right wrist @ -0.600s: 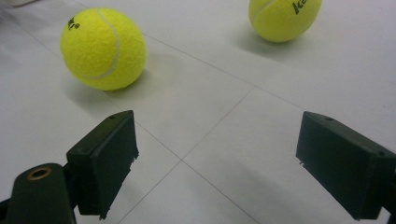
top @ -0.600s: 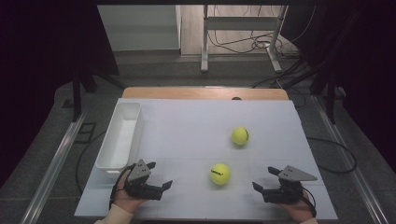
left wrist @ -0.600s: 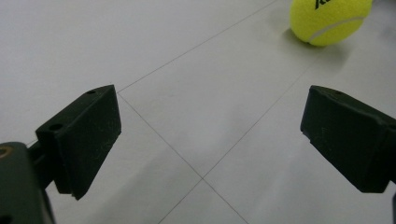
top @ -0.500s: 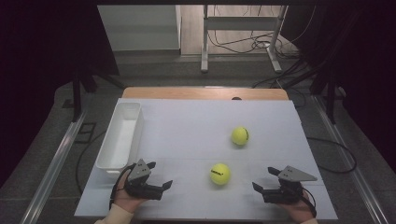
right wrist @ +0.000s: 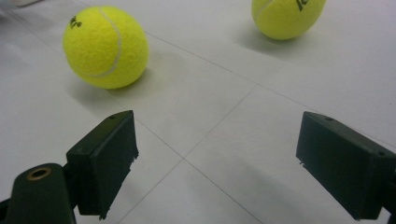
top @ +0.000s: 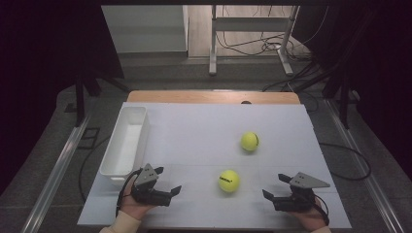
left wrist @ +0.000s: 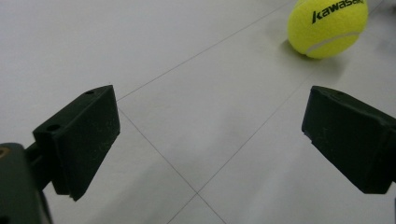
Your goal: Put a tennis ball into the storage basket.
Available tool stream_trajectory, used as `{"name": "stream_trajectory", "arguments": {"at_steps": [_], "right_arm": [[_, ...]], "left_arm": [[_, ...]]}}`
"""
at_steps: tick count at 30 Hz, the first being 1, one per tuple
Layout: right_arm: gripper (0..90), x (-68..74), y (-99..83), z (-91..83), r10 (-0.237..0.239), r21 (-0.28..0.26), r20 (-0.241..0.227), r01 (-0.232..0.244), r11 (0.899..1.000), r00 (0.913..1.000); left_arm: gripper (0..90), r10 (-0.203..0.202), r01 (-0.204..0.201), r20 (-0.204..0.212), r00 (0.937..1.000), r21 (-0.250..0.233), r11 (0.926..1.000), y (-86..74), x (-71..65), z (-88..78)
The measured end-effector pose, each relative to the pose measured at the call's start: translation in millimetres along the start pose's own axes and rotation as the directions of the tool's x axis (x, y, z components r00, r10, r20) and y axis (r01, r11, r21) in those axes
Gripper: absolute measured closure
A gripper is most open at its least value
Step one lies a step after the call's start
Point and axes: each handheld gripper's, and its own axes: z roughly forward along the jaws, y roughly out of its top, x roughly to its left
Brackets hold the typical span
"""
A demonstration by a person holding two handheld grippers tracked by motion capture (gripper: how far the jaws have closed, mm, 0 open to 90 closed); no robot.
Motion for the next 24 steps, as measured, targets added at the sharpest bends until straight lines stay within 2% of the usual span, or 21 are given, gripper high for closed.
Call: {"name": "stream_trajectory", "arguments": {"at_steps": [7, 17, 24], "right_arm": [[12.6, 3.3, 1.3, 2.0, -0.011, 0.018, -0.004, 0.011, 1.000, 0.9999], [12.9, 1.8, 3.6, 3.8, -0.006, 0.010, -0.013, 0.007, 1.000, 0.9999], [13.0, -0.1, 4.2, 5.4, 0.007, 0.007, -0.024, -0.007, 1.000, 0.9997]], "left_arm": [[5.1, -0.004, 0.004, 0.003, 1.0000, -0.004, 1.0000, 0.2, -0.9, -3.2], [5.3, -0.027, 0.027, 0.010, 0.9996, -0.016, 0.9995, 9.4, -2.1, -1.7], [5.4, -0.012, 0.012, -0.001, 0.9999, -0.009, 0.9999, 15.7, -4.7, -2.2]]}}
